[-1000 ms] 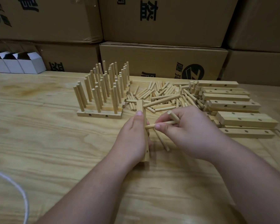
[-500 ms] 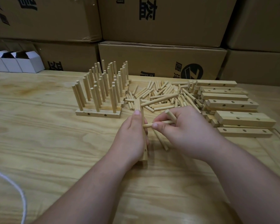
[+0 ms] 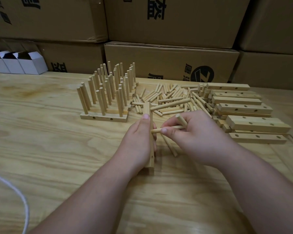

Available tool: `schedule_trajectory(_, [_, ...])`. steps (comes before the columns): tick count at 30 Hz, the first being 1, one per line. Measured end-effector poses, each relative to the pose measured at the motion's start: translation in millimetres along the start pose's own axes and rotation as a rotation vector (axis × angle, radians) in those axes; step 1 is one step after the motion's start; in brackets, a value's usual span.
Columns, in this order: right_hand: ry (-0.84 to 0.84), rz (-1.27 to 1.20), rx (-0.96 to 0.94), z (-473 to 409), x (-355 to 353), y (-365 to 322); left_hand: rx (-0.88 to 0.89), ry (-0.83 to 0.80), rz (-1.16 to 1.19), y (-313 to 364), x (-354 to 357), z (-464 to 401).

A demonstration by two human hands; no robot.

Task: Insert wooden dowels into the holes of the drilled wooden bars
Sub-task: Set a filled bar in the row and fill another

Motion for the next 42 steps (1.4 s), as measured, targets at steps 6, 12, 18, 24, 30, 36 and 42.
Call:
schedule_trajectory(6, [0.036, 0.001, -0.007, 1, 4, 3, 0.011, 0.027, 0.040, 0, 1, 0])
schedule_trajectory(12, [0.044, -0.081, -0.005, 0, 4, 4, 0.011, 0.018, 0.210, -7, 4, -4])
schedule_trajectory(18, [0.139, -0.128, -0.025, -3, -7, 9, 0.033, -0.111, 0.309, -5, 6, -5])
schedule_trajectory(24, [0.293, -0.274, -0.043, -2, -4, 9, -0.052, -0.006, 0.315, -3, 2, -7])
schedule_trajectory(30, [0.309, -0.605, 0.079, 0, -1, 3, -0.111, 0.013, 0.463, 0, 0, -6])
schedule_trajectory(36, [0.041, -0.550, 0.079, 5, 14, -2, -0.076, 0.060, 0.469, -1, -1, -4])
schedule_trajectory(42, [-0.062, -0.578, 0.033, 6, 12, -2, -0.104, 0.095, 0.457, -2, -2, -4])
Point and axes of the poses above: each hand's wrist, its own z-axis away from the middle knuckle, its own x-axis out of the palm, y = z × x, the point moved 1 cm from there along -z, towards the middle knuckle, and after that the axes turned 9 degrees about -z, right-handed, at the moved point
